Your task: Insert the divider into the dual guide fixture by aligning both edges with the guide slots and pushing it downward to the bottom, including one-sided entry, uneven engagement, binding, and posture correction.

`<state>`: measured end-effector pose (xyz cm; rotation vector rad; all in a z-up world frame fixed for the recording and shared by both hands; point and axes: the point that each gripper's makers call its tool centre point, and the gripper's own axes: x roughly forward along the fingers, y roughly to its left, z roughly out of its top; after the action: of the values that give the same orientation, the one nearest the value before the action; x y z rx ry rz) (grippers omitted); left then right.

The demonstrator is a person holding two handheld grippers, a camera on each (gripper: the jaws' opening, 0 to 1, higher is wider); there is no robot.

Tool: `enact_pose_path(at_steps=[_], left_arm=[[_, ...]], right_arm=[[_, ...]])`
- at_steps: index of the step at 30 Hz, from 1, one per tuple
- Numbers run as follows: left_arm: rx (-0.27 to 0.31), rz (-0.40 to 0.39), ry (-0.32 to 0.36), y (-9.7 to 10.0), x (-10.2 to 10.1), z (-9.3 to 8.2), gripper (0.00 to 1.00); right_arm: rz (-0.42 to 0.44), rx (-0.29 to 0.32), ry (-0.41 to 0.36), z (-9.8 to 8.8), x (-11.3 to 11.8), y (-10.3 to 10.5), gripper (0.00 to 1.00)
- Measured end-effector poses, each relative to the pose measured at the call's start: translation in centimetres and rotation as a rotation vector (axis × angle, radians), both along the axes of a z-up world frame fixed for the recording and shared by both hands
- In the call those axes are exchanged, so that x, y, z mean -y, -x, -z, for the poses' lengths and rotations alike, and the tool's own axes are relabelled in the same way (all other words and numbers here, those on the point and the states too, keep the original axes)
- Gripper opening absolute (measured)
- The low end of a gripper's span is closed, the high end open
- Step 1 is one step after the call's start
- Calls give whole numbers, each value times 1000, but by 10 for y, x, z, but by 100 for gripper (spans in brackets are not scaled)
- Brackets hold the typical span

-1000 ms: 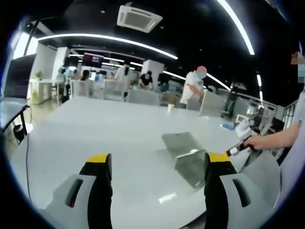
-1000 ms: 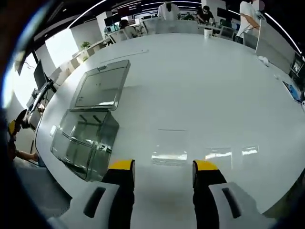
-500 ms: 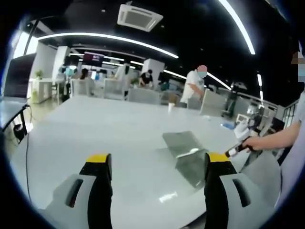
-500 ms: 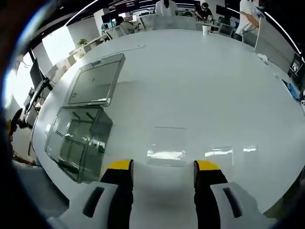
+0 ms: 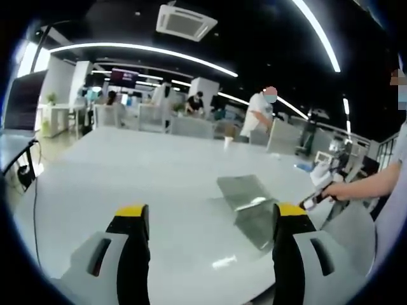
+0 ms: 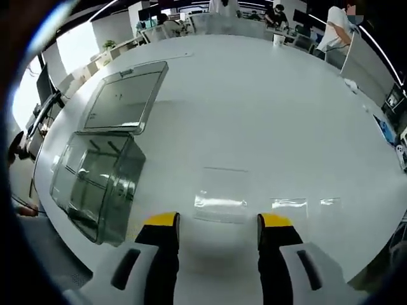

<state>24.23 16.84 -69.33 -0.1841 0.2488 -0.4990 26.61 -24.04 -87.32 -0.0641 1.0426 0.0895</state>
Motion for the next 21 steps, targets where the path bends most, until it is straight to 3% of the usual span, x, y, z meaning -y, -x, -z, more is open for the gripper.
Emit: enact_pose_path(at_steps=[21], left_arm=[[4,1,5,-2,2,0,77]], right_arm=[[33,-20,3,-1,1,1,38]])
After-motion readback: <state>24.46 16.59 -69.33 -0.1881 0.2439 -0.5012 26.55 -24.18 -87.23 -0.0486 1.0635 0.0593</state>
